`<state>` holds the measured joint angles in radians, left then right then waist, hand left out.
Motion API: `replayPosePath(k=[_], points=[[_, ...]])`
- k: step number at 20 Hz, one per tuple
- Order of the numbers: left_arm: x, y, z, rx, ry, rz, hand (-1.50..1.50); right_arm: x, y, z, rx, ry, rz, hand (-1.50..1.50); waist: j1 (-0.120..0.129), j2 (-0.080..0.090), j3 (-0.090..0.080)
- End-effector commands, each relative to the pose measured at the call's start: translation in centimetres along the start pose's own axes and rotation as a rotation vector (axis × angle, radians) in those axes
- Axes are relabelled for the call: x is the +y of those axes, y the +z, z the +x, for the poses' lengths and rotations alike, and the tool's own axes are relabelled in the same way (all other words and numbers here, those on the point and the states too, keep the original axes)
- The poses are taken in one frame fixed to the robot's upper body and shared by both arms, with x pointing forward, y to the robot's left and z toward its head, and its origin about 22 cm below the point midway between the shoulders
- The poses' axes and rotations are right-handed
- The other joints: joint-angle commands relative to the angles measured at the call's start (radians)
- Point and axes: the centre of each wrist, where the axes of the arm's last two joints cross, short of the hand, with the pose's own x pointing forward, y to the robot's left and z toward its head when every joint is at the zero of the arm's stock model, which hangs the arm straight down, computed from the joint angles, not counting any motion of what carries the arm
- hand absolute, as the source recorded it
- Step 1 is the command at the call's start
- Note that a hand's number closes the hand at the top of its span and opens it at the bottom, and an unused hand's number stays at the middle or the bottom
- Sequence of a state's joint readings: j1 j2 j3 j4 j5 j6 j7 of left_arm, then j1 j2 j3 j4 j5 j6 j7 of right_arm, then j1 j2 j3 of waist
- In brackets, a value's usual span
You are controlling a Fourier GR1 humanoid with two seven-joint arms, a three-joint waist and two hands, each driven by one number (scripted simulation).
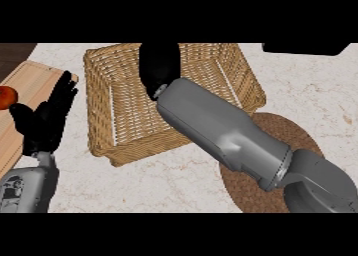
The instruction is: Pick the lemon from the placemat and place it in the basket
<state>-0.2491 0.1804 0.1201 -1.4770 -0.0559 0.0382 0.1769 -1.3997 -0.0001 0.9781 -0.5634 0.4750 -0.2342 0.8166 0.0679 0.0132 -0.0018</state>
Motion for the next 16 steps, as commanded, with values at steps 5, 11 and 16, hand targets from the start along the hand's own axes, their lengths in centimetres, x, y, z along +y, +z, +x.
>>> replayPosePath(k=[5, 11, 16], points=[[-1.4, 0.3, 0.0, 0.020, 0.001, 0.006, 0.00, 1.4, 0.0, -0.8, -0.004, 0.034, 0.026, 1.50, -0.014, -0.003, 0.001], [1.4, -1.2, 0.7, -0.006, 0.004, 0.007, 0.00, 2.6, -0.1, -1.6, 0.020, 0.040, 0.106, 1.50, 0.001, 0.004, 0.000], [-0.5, 0.3, -1.2, -0.010, 0.005, 0.003, 0.00, 2.2, -1.2, -2.4, 0.019, 0.040, 0.129, 1.50, 0.006, 0.005, 0.000]])
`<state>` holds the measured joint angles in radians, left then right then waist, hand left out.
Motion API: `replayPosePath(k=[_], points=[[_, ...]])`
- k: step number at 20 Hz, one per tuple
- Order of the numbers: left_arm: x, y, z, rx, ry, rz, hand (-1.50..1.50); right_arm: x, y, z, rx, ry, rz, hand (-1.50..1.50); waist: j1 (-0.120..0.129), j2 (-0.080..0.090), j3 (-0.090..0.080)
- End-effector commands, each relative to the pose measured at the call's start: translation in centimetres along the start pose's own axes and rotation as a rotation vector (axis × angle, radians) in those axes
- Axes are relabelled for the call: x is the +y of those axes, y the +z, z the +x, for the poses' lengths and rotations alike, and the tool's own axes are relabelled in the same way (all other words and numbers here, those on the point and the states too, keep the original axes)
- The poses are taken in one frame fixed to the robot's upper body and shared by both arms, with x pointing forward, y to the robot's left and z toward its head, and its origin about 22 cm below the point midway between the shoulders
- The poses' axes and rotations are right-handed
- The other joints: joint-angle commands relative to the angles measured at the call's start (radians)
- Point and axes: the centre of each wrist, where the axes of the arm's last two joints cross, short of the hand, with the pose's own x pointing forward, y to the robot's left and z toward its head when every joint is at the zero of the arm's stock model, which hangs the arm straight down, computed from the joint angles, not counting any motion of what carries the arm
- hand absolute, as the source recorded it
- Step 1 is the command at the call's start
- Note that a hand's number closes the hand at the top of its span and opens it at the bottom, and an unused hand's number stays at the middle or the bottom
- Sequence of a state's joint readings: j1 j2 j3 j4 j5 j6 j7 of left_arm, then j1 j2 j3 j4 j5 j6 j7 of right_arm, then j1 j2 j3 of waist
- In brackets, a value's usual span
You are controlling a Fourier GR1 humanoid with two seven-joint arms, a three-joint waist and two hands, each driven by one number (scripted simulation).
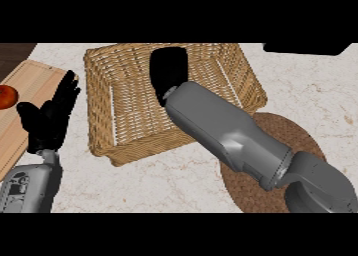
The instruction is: Pick the lemon from the placemat and place it in the basket
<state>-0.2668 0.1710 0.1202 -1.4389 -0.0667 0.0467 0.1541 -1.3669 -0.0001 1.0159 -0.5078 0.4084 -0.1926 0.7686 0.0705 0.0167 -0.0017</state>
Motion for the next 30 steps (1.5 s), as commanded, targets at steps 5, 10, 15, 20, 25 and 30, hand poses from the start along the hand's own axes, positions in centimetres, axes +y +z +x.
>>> replayPosePath(k=[5, 10, 15, 20, 25, 30], points=[[-1.1, -0.9, 2.5, 0.011, 0.007, -0.006, 0.00, 1.1, -0.5, -1.1, 0.034, -0.049, 0.083, 1.50, -0.004, -0.001, 0.001], [-1.2, 1.1, -1.4, -0.010, 0.001, -0.038, 0.00, 0.1, 0.0, -0.1, 0.140, -0.010, 0.155, 1.50, 0.027, 0.001, -0.001], [-1.1, -0.4, -0.2, 0.016, 0.015, 0.008, 0.00, 1.8, 0.5, -0.5, 0.163, -0.108, 0.088, -1.50, -0.012, -0.004, 0.001], [1.5, 0.0, -0.2, 0.012, 0.006, -0.001, 0.00, -0.5, 0.2, 0.1, 0.153, -0.345, -0.057, -1.50, -0.007, -0.005, 0.001], [-1.3, 0.5, 0.0, 0.003, 0.019, 0.002, 0.00, -4.2, -0.1, 1.1, 0.172, -0.563, -0.143, -1.50, -0.014, -0.011, 0.002], [2.7, -0.6, 0.0, 0.031, 0.011, 0.044, 0.00, -2.3, 0.3, 0.1, 0.260, -0.753, -0.181, -1.50, -0.061, -0.015, 0.001]])
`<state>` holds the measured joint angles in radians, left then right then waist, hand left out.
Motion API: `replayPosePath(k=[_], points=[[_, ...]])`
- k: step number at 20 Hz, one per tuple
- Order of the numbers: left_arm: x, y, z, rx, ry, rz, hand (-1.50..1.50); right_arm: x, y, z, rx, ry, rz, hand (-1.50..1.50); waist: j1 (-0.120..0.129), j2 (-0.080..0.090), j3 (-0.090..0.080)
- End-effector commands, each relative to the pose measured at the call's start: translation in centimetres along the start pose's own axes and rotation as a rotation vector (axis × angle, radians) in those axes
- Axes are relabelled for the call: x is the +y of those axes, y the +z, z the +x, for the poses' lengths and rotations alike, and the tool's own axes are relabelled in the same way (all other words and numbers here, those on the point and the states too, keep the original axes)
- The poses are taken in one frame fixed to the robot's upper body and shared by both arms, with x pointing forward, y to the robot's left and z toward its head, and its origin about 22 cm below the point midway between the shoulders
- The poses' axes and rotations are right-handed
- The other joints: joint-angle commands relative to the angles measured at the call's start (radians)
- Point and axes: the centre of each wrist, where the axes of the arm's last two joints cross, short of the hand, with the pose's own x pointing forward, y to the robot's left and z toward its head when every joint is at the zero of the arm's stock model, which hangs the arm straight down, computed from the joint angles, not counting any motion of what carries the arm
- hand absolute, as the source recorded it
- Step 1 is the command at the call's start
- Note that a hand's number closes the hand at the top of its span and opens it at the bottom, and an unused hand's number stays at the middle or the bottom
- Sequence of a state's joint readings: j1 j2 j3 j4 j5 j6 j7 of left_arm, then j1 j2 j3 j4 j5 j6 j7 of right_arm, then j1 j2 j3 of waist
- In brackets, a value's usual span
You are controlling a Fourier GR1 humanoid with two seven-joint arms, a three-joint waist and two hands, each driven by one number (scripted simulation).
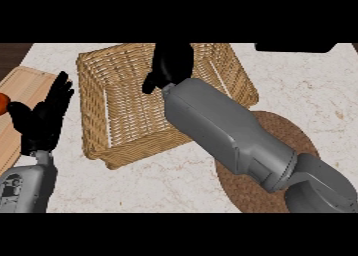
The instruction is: Pick the lemon from the placemat and place it in the basket
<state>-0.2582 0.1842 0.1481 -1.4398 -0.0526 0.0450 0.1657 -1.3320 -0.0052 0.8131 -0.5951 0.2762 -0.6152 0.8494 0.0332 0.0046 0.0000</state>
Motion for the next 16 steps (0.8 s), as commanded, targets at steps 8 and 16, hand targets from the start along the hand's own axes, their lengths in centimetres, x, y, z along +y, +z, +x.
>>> replayPosePath(k=[8, 16], points=[[2.4, 2.0, -3.1, 0.023, -0.001, 0.059, 0.00, -4.5, -1.1, -4.0, 0.147, -0.384, -0.080, -1.50, -0.059, -0.013, 0.000], [1.1, 1.8, -1.1, 0.024, -0.006, 0.050, 0.00, -7.9, 3.3, -12.0, 0.077, -0.413, -0.057, -1.50, -0.058, -0.013, 0.000]])
